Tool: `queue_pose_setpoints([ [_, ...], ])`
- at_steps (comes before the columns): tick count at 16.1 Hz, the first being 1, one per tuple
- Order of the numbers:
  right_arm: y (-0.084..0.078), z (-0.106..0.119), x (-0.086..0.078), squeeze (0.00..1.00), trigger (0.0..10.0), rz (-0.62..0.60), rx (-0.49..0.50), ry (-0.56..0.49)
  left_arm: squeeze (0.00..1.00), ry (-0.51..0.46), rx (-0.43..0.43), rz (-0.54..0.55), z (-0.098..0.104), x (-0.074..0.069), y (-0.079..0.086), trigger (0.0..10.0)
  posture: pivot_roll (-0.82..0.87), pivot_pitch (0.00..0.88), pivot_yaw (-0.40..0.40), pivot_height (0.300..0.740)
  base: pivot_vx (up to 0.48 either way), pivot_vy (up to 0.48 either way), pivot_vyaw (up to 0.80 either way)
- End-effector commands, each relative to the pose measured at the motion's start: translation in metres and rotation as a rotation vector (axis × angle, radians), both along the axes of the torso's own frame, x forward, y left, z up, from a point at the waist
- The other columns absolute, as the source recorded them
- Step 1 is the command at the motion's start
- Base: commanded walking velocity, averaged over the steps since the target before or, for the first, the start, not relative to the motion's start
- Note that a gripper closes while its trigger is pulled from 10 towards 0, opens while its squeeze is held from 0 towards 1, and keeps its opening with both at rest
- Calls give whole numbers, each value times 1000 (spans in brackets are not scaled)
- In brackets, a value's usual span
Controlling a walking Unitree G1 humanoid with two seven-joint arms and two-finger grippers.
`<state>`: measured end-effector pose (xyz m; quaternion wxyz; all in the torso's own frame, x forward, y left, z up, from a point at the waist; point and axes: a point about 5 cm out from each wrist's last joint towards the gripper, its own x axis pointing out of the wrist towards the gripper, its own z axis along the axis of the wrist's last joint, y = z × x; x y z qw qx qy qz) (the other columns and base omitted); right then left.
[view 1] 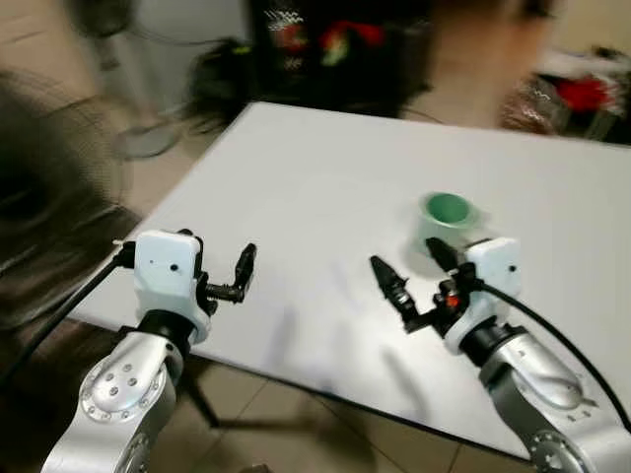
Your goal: Setting the table
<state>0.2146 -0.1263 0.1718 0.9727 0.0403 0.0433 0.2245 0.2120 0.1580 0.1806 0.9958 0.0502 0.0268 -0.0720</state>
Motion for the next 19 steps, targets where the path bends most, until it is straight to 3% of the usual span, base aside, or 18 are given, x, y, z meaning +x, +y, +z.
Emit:
queue_pose_setpoints([
  [1,1,4,0,1000,10000,16,5,-22,784,1,17,28,-1,1,4,10000,-98,26,48,740,0,0,800],
  [5,2,5,2,1000,10000,29,-5,-36,761,4,27,32,-2,-1,4,10000,-93,30,44,740,0,0,800],
  [13,3,4,9,1000,10000,59,26,-32,522,-12,51,49,1,0,6,10000,-85,19,46,740,0,0,800],
  [14,3,4,10,1000,10000,65,26,-29,435,-13,56,45,1,0,5,10000,-83,17,46,740,0,0,800],
  [15,4,2,10,1000,10000,77,24,-24,0,-15,60,39,1,0,3,10000,-80,8,40,740,0,0,800],
  [19,6,-2,11,1000,10000,91,28,-11,0,-17,52,39,1,1,2,10000,-76,1,38,740,0,0,800],
])
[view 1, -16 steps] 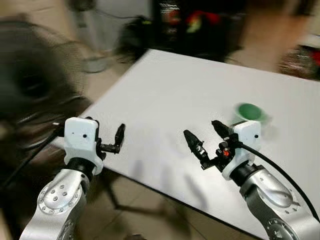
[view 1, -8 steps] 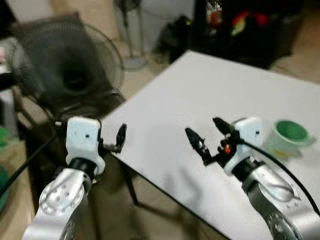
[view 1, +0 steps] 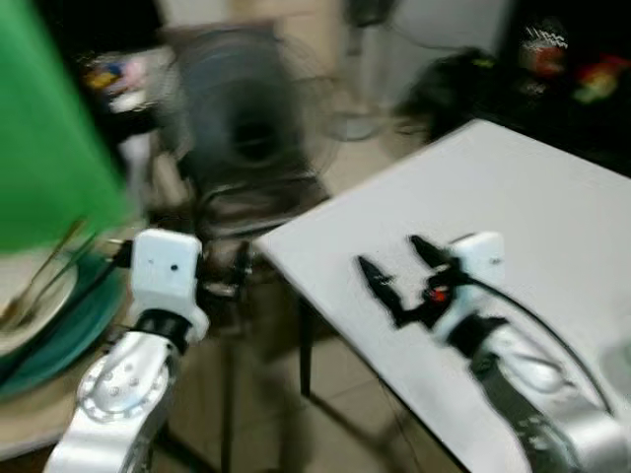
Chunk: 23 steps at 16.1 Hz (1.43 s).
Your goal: Setting the table
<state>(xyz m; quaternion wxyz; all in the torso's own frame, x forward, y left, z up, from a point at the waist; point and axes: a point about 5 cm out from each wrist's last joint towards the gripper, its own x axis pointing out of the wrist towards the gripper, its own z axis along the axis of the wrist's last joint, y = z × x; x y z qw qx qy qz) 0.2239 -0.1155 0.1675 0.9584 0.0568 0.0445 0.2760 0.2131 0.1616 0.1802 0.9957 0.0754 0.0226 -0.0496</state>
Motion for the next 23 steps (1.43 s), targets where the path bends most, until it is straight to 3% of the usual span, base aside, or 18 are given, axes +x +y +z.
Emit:
queue_pose_setpoints([
  [1,-5,1,2,1000,10000,-19,-4,-12,0,-2,-4,-4,1,0,-1,10000,-76,0,39,740,0,0,800],
  [8,-9,-3,4,1000,10000,-28,12,2,0,0,3,-12,0,-2,-3,10000,-72,0,33,740,0,384,800],
  [12,-8,-4,5,1000,10000,-18,13,1,0,-16,69,3,2,-2,-1,10000,-69,0,31,740,0,-120,800],
  [15,-8,-4,7,1000,10000,-17,13,-3,0,-14,54,28,3,2,3,10000,-69,0,34,740,0,-480,800],
  [19,-13,-5,17,1000,10000,-114,9,2,0,2,33,61,1,5,8,10000,-67,0,32,740,0,0,800],
  [21,-17,-3,21,1000,10000,-185,52,7,0,3,34,51,0,6,7,10000,-67,0,31,740,0,0,0],
  [23,-17,0,25,1000,10000,-185,28,-12,0,-10,9,21,3,8,5,10000,-68,0,30,740,0,0,0],
])
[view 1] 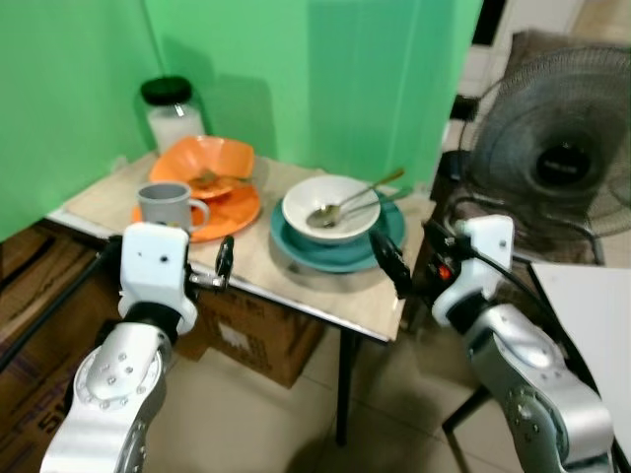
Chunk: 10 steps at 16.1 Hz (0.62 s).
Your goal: Setting the table
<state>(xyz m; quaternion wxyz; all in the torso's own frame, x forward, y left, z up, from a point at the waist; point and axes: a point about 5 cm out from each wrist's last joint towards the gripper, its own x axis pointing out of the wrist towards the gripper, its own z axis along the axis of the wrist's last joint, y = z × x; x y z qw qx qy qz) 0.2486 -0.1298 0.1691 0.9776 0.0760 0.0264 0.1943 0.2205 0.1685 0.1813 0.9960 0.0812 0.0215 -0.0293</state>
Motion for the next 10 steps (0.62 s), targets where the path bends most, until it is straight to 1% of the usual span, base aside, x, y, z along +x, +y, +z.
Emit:
queue_pose_setpoints([
  [1,-2,-1,1,1000,10000,-10,-13,0,0,-5,-6,-22,2,1,-2,10000,-68,2,28,740,296,0,0],
  [3,0,-1,1,1000,10000,-11,-20,7,0,-2,-8,-38,2,1,-2,10000,-68,4,28,740,304,0,0],
  [5,0,-2,2,1000,10000,-20,-24,17,0,11,-12,-63,0,0,-3,10000,-67,7,25,740,315,0,-787],
  [7,-1,-1,3,1000,10000,-28,-24,12,0,22,4,-102,-3,-2,-3,10000,-65,10,24,740,317,0,0],
  [10,-1,1,6,1000,10000,-30,-19,-8,0,29,5,-108,-3,-4,-1,10000,-63,13,27,740,321,0,0],
])
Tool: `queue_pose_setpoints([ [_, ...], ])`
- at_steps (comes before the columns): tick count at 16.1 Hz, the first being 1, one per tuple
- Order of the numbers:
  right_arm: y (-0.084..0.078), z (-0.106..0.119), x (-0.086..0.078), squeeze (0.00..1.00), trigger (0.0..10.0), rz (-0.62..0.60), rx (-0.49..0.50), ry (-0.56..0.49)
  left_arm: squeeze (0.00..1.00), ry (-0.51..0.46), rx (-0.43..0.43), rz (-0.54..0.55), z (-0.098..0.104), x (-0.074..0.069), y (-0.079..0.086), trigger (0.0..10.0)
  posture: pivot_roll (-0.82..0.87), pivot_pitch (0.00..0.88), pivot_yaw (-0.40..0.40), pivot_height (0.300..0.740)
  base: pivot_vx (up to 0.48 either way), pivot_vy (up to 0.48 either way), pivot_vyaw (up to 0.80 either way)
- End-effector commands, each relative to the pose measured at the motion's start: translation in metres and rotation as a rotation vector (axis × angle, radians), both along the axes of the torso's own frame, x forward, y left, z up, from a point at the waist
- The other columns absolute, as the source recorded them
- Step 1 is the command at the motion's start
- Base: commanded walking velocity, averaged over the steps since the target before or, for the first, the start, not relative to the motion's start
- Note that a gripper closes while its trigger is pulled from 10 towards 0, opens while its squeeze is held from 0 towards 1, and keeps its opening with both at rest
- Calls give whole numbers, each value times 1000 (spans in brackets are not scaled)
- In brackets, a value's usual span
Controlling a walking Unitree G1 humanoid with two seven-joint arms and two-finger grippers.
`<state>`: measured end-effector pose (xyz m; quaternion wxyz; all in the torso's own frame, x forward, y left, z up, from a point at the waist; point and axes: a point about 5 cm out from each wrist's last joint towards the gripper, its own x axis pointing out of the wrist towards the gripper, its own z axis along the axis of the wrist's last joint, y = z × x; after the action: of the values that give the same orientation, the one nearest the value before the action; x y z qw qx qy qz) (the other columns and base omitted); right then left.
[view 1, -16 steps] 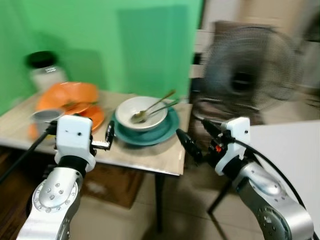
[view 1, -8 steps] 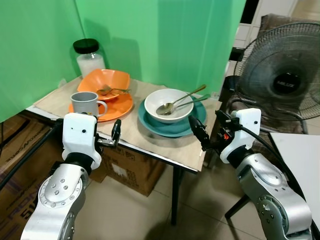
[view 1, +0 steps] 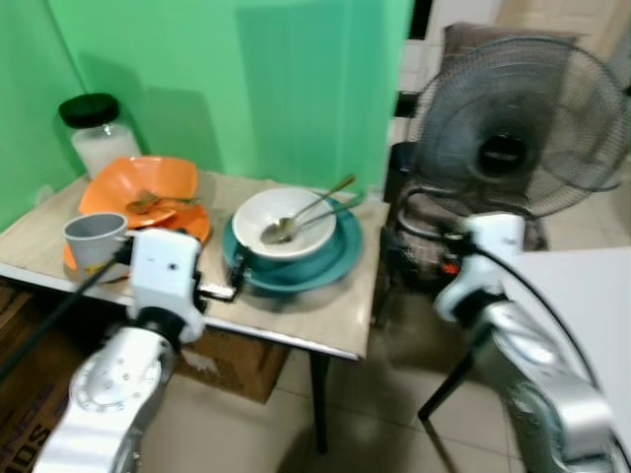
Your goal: Setting the table
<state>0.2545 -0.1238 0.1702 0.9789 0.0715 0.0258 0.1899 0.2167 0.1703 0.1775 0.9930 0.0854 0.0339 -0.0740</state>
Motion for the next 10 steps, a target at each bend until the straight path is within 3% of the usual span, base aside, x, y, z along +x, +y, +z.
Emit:
queue_pose_setpoints([
  [1,-6,1,0,1000,10000,-13,-8,-9,0,-2,-1,-22,1,0,-3,10000,-63,14,26,740,322,0,0],
  [3,-3,1,-1,1000,10000,20,-16,-6,0,-1,-2,-27,1,-1,-4,10000,-62,16,23,740,324,0,0],
  [7,0,3,1,1000,10000,56,-50,-26,0,-1,-5,-28,0,-3,-6,10000,-60,15,14,740,313,0,800],
  [10,-7,9,10,1000,10000,73,-44,-49,0,-9,-2,-60,0,-5,-10,10000,-60,15,11,740,188,0,0],
])
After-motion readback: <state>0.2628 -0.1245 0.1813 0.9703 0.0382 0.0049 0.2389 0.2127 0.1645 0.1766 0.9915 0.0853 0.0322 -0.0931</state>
